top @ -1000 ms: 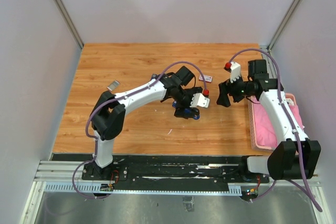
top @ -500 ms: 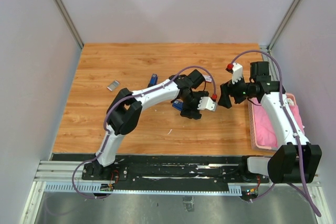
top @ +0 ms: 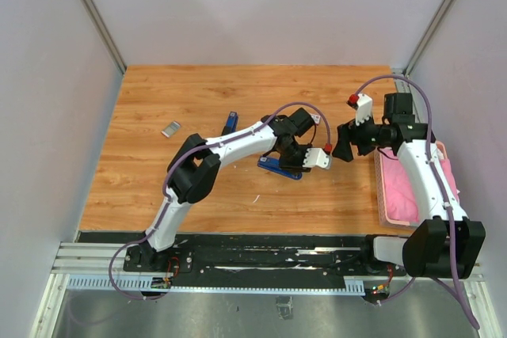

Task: Unload the staples from the stapler

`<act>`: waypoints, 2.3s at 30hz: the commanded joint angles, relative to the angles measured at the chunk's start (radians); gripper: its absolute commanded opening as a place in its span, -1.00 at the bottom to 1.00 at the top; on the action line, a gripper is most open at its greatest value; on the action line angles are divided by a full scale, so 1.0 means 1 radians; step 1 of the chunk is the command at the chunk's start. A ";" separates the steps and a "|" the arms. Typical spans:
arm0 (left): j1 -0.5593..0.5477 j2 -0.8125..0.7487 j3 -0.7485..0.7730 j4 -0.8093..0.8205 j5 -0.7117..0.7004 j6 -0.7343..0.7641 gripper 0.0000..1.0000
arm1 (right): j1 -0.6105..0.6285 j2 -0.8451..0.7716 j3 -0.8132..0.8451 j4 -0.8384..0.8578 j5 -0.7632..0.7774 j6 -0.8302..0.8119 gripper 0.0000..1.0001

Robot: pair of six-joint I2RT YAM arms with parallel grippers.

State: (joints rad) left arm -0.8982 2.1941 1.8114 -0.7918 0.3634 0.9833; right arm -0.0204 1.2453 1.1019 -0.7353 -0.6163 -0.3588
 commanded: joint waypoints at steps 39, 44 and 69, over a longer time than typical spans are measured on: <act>-0.001 -0.445 -0.265 0.356 -0.167 -0.518 -1.00 | 0.071 0.367 0.031 0.273 -0.448 0.486 0.19; -0.001 -0.436 -0.232 0.322 -0.105 -0.538 -1.00 | 0.071 0.374 -0.003 0.316 -0.456 0.513 0.10; -0.001 -0.401 -0.219 0.313 -0.113 -0.534 -1.00 | 0.128 0.467 -0.036 0.346 -0.519 0.531 -0.09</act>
State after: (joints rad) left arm -0.8982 1.8111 1.5501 -0.5476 0.2527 0.4438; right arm 0.0811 1.7069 1.0763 -0.3851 -1.1034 0.1776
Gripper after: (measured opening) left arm 0.362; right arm 0.457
